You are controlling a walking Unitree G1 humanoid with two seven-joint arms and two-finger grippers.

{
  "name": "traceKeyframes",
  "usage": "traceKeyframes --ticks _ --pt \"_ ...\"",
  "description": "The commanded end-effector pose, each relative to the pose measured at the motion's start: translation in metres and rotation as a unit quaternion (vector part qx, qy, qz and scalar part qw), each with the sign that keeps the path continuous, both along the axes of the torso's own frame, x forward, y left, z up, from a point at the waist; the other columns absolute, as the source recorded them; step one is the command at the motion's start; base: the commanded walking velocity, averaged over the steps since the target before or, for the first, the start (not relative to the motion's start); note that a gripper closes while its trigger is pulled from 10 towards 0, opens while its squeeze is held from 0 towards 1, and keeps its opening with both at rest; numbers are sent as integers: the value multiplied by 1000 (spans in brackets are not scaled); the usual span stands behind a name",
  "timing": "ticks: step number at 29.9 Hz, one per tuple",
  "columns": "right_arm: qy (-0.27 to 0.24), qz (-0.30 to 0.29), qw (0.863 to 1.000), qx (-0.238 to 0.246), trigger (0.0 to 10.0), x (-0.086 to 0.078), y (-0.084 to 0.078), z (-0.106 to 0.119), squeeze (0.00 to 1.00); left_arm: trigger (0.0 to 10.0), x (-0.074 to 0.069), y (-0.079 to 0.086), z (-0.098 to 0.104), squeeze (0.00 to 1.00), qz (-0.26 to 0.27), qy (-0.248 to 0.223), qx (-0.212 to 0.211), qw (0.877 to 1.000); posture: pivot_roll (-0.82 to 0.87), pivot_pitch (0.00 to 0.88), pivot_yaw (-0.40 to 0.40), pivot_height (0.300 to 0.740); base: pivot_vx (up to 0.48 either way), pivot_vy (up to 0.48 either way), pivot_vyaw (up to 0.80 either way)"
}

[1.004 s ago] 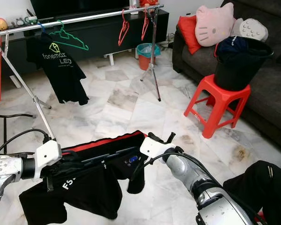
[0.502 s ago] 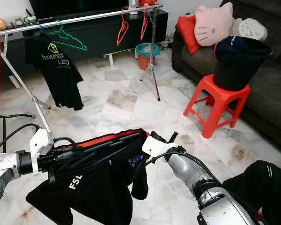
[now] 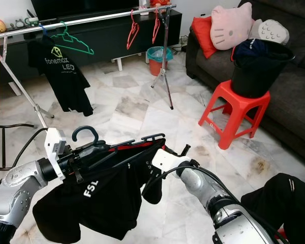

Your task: Hang hanger

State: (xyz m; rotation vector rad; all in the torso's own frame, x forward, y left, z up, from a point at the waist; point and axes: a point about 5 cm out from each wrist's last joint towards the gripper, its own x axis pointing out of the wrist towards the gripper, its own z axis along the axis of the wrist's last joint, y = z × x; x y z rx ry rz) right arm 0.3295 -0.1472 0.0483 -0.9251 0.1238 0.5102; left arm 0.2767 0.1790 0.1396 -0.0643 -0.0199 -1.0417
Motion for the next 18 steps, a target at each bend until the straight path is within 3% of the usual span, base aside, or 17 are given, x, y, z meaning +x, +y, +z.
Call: traceKeyframes --ticks 1,5,10,11,18 --pt "4 -13 1000 -9 10000 0 -9 -1 0 10000 -6 0 8 0 -34 -17 23 999 -56 25 -18 740 0 0 0" --pt "-9 -37 999 -14 10000 5 -22 7 0 10000 -11 7 -2 0 -46 -8 88 995 -57 25 -18 740 0 0 0" --pt "-17 -47 999 -19 10000 9 -29 12 0 10000 -11 14 -8 0 -38 -2 123 992 -57 21 -20 740 0 0 0" --pt "-24 -53 998 -16 10000 10 -32 15 0 10000 -12 19 -12 0 -32 -1 147 989 -57 21 -20 740 0 0 0" --pt "-27 -57 998 -20 10000 11 -35 17 0 10000 -5 33 -10 0 25 -7 155 988 -53 22 -23 740 0 0 0"
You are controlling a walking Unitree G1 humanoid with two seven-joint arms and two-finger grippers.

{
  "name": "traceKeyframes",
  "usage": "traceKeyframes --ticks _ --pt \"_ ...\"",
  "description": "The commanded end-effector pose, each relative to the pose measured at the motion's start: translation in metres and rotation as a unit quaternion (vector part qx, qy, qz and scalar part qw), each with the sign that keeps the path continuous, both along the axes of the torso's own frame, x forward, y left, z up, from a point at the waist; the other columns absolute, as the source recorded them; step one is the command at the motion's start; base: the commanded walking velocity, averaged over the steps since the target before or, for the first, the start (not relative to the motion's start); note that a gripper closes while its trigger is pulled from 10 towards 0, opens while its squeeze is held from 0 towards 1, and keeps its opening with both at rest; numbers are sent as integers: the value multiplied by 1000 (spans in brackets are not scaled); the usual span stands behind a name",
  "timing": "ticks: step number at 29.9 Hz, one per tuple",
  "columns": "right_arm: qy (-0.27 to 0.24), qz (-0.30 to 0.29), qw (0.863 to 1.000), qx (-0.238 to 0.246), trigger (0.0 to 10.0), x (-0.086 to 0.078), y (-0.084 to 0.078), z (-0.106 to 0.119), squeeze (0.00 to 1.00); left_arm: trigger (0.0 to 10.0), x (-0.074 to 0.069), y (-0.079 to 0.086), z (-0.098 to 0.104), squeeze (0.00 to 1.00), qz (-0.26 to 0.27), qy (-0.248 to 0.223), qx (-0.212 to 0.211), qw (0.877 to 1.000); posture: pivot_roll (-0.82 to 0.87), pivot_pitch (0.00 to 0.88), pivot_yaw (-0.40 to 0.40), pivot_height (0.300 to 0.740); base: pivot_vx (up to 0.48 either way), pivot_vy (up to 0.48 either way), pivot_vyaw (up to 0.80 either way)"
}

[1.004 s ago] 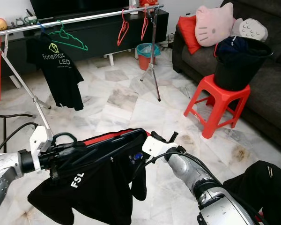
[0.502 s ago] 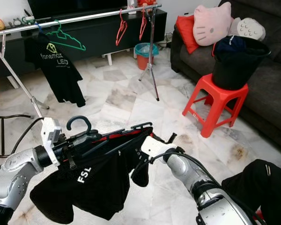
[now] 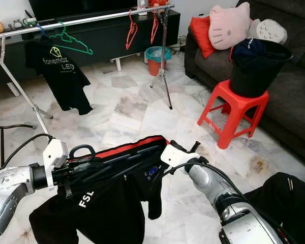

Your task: Hang hanger

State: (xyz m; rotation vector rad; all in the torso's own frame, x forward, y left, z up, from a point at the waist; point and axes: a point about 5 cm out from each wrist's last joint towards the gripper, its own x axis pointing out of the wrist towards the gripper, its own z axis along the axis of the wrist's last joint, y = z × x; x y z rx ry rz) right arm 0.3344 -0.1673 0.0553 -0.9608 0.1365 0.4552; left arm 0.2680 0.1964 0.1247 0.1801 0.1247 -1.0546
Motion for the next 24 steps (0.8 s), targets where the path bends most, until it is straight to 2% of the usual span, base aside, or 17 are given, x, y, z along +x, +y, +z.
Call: traceKeyframes --ticks 1,3,8,13,18,24 --pt "-17 -34 999 -2 10000 6 -16 10 0 10000 5 18 4 0 40 -14 24 999 -53 22 -23 740 0 0 0" --pt "-17 -38 999 -5 10000 6 -20 10 0 10000 9 26 3 0 71 -25 33 997 -53 22 -23 740 0 0 0" --pt "-15 -42 999 -8 10000 5 -24 10 0 10000 14 36 5 0 105 -40 34 993 -60 26 -25 740 0 0 0" --pt "-15 -44 999 -10 10000 5 -24 9 0 10000 14 38 7 0 106 -42 24 993 -60 26 -26 740 0 0 0" --pt "-14 -48 999 -12 10000 6 -26 10 0 10000 10 41 15 0 90 -35 -17 995 -57 28 -29 740 0 0 0" --pt "1 -35 999 -12 10000 2 -17 2 0 10000 19 33 31 0 114 -51 -117 985 -55 28 -29 740 0 0 0"
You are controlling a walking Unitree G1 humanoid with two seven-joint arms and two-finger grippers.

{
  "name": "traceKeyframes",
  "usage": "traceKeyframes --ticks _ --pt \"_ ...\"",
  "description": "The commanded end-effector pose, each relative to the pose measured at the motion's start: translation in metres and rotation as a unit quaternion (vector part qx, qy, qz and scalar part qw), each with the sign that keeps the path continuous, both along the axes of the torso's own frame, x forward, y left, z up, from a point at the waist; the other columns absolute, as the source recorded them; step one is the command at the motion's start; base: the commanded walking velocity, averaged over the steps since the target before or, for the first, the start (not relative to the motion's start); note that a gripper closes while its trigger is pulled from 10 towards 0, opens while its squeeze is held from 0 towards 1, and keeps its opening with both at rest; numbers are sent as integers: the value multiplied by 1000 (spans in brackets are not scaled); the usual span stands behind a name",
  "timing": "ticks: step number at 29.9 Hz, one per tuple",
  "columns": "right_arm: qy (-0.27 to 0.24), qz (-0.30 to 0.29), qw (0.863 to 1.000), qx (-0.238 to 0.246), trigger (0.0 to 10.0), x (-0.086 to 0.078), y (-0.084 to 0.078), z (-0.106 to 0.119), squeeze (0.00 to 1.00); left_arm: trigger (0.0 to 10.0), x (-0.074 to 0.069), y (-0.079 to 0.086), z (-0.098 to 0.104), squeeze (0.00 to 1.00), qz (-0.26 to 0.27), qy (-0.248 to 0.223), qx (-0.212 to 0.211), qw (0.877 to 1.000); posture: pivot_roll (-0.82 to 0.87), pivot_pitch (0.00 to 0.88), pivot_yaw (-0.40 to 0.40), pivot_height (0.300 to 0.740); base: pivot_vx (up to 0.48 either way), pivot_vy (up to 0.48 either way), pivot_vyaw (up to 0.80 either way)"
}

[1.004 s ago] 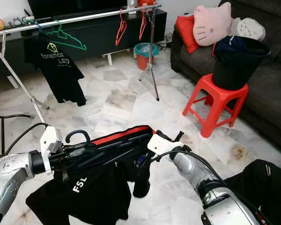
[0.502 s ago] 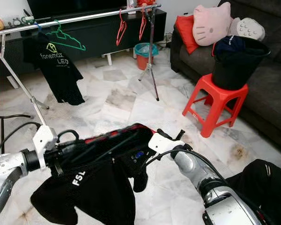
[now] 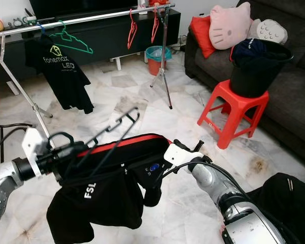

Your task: Hang hanger

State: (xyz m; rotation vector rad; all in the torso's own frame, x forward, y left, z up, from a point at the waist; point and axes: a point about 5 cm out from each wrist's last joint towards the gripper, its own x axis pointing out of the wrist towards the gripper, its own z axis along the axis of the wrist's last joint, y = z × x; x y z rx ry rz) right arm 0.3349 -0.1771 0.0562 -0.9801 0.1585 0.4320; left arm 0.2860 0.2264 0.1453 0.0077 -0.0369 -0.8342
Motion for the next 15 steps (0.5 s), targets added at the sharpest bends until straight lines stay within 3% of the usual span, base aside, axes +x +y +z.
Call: traceKeyframes --ticks 1,4,8,9,11,12,15 --pt "3 -21 1000 8 10000 1 -3 -1 0 10000 2 -5 14 0 0 -19 -41 999 -55 28 -29 740 0 0 0" --pt "16 1 1000 22 10000 -3 8 -6 0 10000 5 -25 18 0 -16 -24 -100 995 -54 28 -30 740 0 0 0" --pt "29 24 999 31 10000 -6 17 -9 0 10000 7 -39 20 0 -26 -20 -138 990 -58 27 -29 740 0 0 0" --pt "37 38 998 40 10000 -8 24 -11 0 10000 7 -51 20 0 -36 -11 -170 985 -58 27 -29 740 0 0 0" --pt "39 42 997 43 10000 -9 25 -12 0 10000 7 -55 20 0 -41 -8 -182 982 -58 27 -29 740 0 0 0" --pt "48 49 996 52 10000 -11 31 -15 0 10000 7 -71 21 0 -51 0 -210 976 -59 27 -29 740 0 0 0" --pt "58 58 995 62 10000 -14 38 -18 0 10000 9 -86 21 0 -53 7 -225 973 -58 28 -28 740 0 0 0"
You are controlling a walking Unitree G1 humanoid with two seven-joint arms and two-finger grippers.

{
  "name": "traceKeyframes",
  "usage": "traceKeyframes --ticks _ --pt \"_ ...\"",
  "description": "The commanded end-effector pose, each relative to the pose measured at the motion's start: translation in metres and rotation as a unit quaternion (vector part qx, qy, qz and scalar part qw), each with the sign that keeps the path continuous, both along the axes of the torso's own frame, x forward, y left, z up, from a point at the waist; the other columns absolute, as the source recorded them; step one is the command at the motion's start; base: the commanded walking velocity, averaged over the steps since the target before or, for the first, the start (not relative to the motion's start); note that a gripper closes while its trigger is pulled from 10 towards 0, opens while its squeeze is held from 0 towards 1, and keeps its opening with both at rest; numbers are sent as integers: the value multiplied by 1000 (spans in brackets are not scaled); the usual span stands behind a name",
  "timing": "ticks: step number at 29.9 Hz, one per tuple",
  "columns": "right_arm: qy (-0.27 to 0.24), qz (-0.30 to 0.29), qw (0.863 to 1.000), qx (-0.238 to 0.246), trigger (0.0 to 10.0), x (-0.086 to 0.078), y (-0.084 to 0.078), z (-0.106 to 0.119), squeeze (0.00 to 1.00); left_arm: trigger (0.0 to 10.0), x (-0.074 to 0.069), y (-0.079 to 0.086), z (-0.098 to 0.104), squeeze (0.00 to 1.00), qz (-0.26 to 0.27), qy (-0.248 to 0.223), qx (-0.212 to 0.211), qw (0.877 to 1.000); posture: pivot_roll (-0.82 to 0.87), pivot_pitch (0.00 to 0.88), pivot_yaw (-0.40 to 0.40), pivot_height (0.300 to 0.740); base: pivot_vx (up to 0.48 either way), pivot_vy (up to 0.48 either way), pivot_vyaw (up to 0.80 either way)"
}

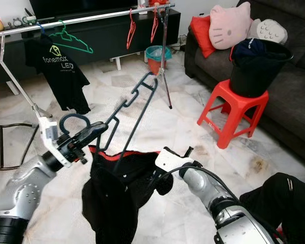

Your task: Hang hanger

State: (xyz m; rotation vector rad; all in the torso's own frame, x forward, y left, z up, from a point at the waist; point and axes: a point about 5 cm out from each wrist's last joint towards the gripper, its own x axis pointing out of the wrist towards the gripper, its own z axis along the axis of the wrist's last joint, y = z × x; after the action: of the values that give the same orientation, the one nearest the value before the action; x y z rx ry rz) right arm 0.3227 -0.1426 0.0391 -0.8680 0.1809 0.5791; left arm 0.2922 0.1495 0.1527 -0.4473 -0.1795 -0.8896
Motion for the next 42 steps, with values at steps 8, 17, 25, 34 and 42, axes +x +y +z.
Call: traceKeyframes --ticks 8,17,25,34,42 --pt "46 27 997 58 10000 -12 21 -11 0 10000 20 -38 24 0 56 -1 -41 998 -54 28 -25 740 0 0 0" --pt "88 -26 994 50 10000 -23 3 -29 0 10000 45 -34 10 0 209 96 -62 971 -56 21 -20 740 0 0 0" --pt "97 -50 993 55 10000 -25 -1 -34 0 10000 42 -41 1 0 219 125 -56 966 -54 20 -19 740 0 0 0" --pt "98 -99 989 55 10000 -29 -17 -38 0 10000 48 -30 1 0 326 182 -148 916 -57 7 -19 740 0 0 0" --pt "81 -115 986 87 10000 -20 -15 -29 0 10000 52 -30 20 0 365 140 -117 913 -54 0 -24 740 0 0 0"
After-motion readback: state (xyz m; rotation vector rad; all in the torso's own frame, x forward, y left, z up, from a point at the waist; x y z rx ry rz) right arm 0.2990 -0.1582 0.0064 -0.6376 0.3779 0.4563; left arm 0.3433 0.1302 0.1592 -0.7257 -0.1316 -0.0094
